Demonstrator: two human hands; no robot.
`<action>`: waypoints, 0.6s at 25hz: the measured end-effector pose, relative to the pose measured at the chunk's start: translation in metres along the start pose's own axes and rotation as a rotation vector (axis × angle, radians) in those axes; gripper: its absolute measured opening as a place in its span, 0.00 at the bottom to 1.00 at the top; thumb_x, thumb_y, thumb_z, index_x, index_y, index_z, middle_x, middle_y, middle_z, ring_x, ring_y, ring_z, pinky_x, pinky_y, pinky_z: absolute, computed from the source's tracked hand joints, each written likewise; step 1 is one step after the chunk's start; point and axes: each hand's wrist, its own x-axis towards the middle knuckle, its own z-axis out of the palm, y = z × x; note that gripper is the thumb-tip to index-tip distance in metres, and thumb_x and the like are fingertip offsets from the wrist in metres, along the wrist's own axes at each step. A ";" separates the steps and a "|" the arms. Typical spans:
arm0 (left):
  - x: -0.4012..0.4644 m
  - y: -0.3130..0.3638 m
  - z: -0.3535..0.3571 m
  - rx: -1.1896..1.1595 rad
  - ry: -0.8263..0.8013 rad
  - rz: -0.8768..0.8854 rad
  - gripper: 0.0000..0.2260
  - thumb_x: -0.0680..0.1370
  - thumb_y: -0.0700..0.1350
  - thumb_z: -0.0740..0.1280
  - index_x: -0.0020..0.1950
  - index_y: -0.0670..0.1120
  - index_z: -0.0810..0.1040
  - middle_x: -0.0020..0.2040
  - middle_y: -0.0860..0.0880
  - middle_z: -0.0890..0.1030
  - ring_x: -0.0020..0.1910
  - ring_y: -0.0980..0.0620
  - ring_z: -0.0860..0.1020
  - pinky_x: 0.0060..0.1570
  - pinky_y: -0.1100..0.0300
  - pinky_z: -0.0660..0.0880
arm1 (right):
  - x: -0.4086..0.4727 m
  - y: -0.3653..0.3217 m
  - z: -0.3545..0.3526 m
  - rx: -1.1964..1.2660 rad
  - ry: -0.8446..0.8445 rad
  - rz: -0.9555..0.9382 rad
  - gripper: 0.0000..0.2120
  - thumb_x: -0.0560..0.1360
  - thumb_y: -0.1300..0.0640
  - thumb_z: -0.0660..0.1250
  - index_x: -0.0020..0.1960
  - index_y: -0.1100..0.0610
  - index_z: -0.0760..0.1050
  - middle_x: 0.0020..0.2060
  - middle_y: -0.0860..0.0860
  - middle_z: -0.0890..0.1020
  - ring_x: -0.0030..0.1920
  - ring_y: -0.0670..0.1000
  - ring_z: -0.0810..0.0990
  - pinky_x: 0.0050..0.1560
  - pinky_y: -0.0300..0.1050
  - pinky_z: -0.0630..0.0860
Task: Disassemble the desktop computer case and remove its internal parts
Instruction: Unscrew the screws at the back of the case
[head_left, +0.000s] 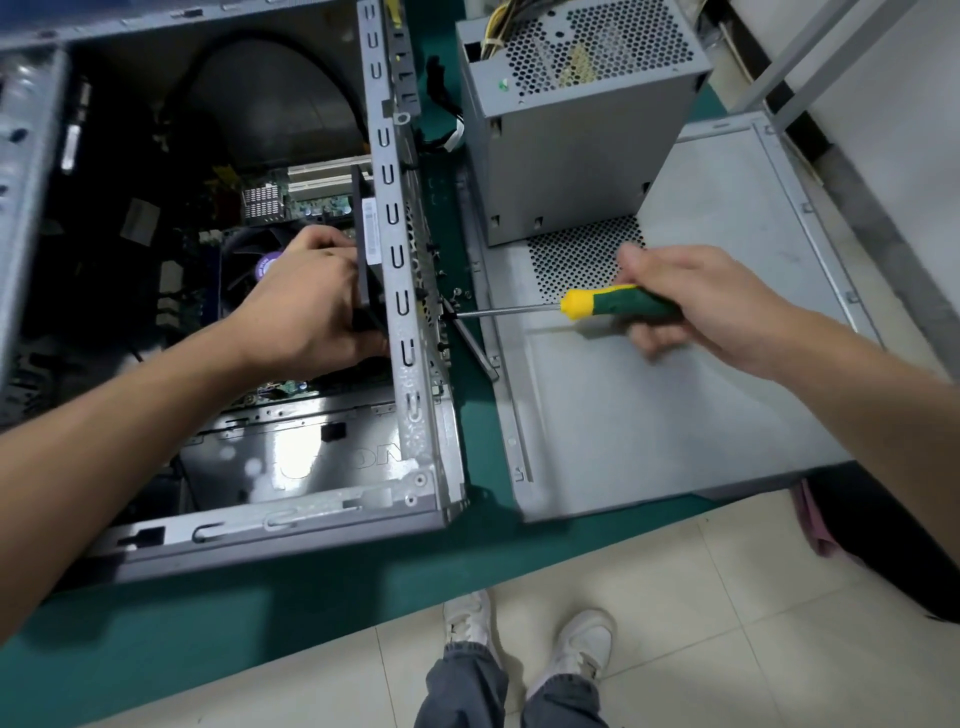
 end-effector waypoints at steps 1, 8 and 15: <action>0.001 0.001 0.000 -0.008 -0.002 -0.002 0.01 0.68 0.54 0.62 0.38 0.59 0.70 0.32 0.46 0.79 0.33 0.42 0.80 0.48 0.55 0.62 | 0.000 -0.001 -0.001 -0.137 0.011 0.033 0.21 0.75 0.38 0.66 0.41 0.57 0.76 0.27 0.53 0.78 0.22 0.49 0.71 0.21 0.36 0.67; 0.000 -0.001 0.002 -0.025 0.019 0.021 0.01 0.68 0.54 0.62 0.38 0.60 0.70 0.32 0.48 0.78 0.34 0.42 0.80 0.48 0.56 0.62 | 0.000 0.000 -0.005 0.334 -0.036 -0.135 0.12 0.67 0.65 0.71 0.46 0.54 0.73 0.42 0.52 0.76 0.36 0.47 0.78 0.38 0.36 0.76; 0.000 0.002 -0.001 0.004 -0.004 0.044 0.03 0.69 0.53 0.61 0.36 0.57 0.73 0.31 0.48 0.78 0.32 0.43 0.79 0.47 0.57 0.61 | -0.001 -0.006 -0.005 -0.176 0.049 -0.023 0.14 0.81 0.47 0.61 0.42 0.55 0.73 0.28 0.51 0.75 0.25 0.49 0.67 0.23 0.37 0.64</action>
